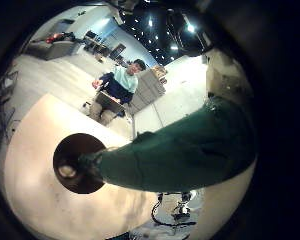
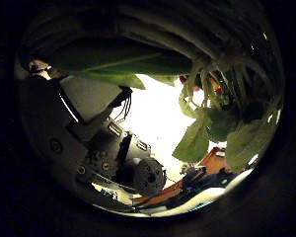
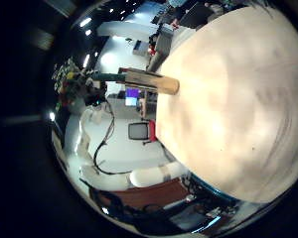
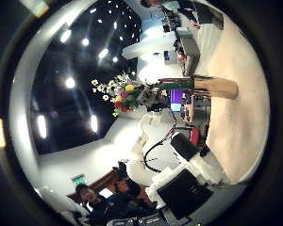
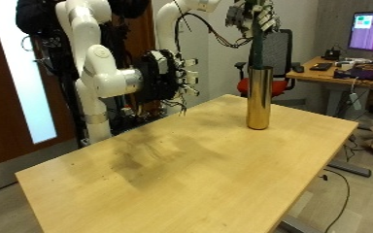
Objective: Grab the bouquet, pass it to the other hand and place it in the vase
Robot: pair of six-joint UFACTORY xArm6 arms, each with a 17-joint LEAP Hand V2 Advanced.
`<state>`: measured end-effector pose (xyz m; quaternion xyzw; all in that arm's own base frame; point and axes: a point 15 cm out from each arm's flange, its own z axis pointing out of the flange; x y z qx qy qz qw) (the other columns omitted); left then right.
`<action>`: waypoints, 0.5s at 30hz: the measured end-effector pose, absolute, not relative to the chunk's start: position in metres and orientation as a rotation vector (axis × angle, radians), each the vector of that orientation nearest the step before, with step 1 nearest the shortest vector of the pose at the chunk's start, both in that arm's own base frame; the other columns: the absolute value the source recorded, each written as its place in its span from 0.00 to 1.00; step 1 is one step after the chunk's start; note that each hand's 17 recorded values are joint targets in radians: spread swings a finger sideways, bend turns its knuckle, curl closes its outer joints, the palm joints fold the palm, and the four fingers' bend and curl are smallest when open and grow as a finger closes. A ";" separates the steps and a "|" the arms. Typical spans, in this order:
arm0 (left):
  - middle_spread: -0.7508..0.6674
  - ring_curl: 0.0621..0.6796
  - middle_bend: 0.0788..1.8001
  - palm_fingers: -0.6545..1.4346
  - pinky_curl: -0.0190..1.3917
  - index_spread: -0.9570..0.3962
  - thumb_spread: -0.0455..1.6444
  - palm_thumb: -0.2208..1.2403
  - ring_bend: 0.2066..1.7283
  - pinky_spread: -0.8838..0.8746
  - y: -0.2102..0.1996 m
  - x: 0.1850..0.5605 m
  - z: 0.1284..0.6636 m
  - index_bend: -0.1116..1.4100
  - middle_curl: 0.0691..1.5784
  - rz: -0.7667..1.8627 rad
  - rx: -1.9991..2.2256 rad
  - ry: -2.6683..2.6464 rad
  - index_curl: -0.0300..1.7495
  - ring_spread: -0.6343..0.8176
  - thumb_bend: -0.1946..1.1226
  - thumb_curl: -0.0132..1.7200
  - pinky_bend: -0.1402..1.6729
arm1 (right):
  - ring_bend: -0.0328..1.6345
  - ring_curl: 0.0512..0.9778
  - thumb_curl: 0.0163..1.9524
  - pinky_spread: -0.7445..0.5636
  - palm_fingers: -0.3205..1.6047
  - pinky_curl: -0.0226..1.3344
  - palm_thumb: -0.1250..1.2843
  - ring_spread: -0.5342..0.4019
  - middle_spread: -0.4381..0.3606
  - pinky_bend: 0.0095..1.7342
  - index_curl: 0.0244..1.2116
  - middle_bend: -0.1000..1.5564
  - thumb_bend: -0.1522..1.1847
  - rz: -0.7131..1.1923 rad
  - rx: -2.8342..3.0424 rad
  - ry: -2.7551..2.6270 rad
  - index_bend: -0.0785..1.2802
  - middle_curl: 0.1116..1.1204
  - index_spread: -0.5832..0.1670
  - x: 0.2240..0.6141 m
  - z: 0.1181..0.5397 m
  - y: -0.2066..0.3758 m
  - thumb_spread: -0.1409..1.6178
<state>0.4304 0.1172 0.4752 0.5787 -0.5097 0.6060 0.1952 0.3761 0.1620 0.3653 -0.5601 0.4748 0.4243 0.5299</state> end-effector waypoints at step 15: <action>0.89 0.24 0.06 0.25 0.24 0.83 0.53 0.38 0.24 0.85 0.211 0.375 0.392 0.14 0.20 1.533 1.826 -1.314 0.28 0.81 0.12 0.23 0.26 | 0.18 0.22 0.28 0.86 0.21 0.24 0.75 0.81 0.76 0.22 0.27 0.16 0.10 1.012 -1.336 1.132 0.20 0.13 0.47 0.376 0.366 0.161 0.63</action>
